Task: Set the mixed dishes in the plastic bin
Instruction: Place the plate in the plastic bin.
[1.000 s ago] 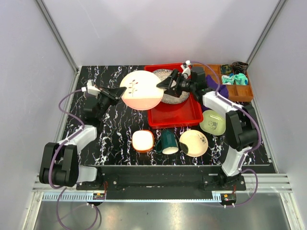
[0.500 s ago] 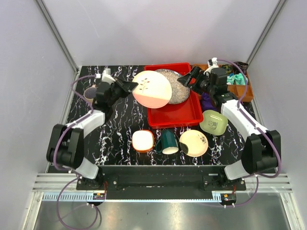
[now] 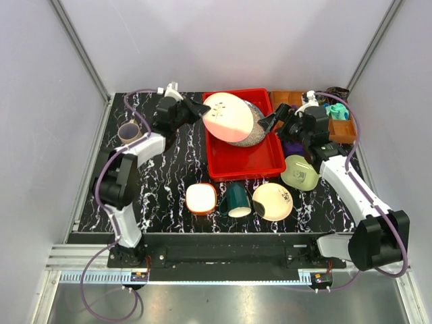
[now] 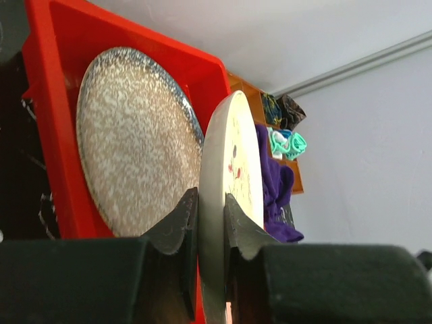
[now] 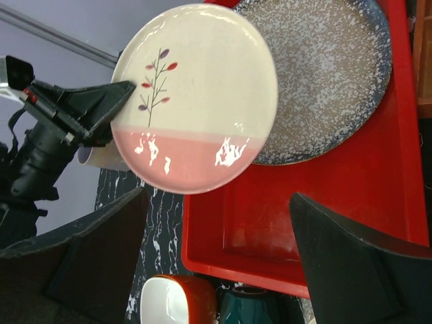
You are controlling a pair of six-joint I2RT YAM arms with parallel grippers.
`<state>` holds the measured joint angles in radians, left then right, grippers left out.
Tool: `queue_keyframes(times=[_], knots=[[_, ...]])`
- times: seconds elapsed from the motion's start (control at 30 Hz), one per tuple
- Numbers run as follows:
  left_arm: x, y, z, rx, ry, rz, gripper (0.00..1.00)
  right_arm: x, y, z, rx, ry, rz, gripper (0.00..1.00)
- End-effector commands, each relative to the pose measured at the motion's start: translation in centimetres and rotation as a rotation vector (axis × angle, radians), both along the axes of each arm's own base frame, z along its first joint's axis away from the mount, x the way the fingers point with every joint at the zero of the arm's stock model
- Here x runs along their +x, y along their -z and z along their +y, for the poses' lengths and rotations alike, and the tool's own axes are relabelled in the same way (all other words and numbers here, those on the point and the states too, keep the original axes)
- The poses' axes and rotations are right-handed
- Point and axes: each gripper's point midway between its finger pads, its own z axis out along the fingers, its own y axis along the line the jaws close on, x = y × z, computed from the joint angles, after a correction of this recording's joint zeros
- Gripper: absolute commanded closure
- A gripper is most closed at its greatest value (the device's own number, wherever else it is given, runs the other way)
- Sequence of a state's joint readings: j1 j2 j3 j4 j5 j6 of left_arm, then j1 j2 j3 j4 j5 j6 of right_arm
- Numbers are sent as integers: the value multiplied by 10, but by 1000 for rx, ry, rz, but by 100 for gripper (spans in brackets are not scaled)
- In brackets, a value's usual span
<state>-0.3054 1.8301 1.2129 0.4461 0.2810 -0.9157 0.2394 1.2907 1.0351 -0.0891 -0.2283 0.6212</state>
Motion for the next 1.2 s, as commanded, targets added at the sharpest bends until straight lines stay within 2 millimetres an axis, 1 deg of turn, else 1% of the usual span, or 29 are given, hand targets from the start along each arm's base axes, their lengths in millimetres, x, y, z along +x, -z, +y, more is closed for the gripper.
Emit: queue_keyframes(times=[0.0, 0.03, 0.07, 0.1, 0.13, 0.17, 0.2, 0.23, 0.27, 0.3, 0.33, 0.37, 0.43, 0.57, 0.6, 0.63, 0.67, 0.7, 0.77, 1.03, 1.1, 1.13, 1.17], knots=[[25, -75, -21, -99, -2, -195, 100, -8, -13, -7, -23, 14, -49, 5], [29, -78, -23, -100, -4, -200, 100, -8, -13, -8, -29, 15, -49, 5], [30, -77, -30, -98, 7, -198, 100, -9, -12, -8, -32, 13, -45, 5], [35, -65, -33, -78, 3, -177, 100, -10, -12, -9, -34, 12, -45, 5], [39, -71, -37, -74, 3, -191, 100, -11, -12, -9, -34, 12, -45, 5], [39, -70, -44, -62, 10, -191, 100, -13, -12, -9, -34, 12, -45, 5], [42, -63, -46, -30, 5, -178, 100, -14, -13, -9, -33, 12, -48, 5], [48, -63, -51, -19, 4, -183, 100, -15, -12, -10, -31, 15, -45, 5], [48, -61, -59, -7, 12, -180, 100, -16, -12, -10, -30, 14, -43, 4], [51, -55, -59, 20, 4, -169, 100, -18, -11, -10, -29, 14, -44, 4], [57, -54, -63, 27, 3, -172, 100, -19, -10, -10, -28, 15, -40, 4], [58, -51, -66, 37, 4, -167, 100, -20, -10, -10, -26, 14, -39, 4], [66, -44, -68, 64, -9, -158, 100, -21, -7, -10, -26, 11, -34, 4], [74, -33, -73, 81, -27, -145, 100, -24, -3, -9, -22, 3, -23, 4], [77, -36, -73, 80, -32, -150, 100, -24, -2, -9, -22, 4, -21, 4], [77, -32, -75, 85, -29, -146, 100, -25, -2, -8, -22, 0, -22, 4], [80, -24, -75, 90, -38, -132, 100, -25, -2, -8, -22, -1, -22, 4], [82, -24, -75, 88, -43, -135, 100, -25, -2, -9, -22, 0, -23, 4], [85, -17, -76, 93, -48, -127, 100, -26, -1, -8, -20, -6, -20, 3], [92, -4, -85, 89, -54, -111, 100, -28, 2, -7, -21, -12, -14, 3], [95, -2, -84, 95, -67, -112, 100, -28, 2, -7, -23, -15, -16, 3], [95, 3, -86, 97, -67, -104, 100, -29, 2, -7, -24, -15, -14, 3], [96, 4, -86, 99, -68, -104, 100, -28, 4, -8, -24, -13, -11, 3]])
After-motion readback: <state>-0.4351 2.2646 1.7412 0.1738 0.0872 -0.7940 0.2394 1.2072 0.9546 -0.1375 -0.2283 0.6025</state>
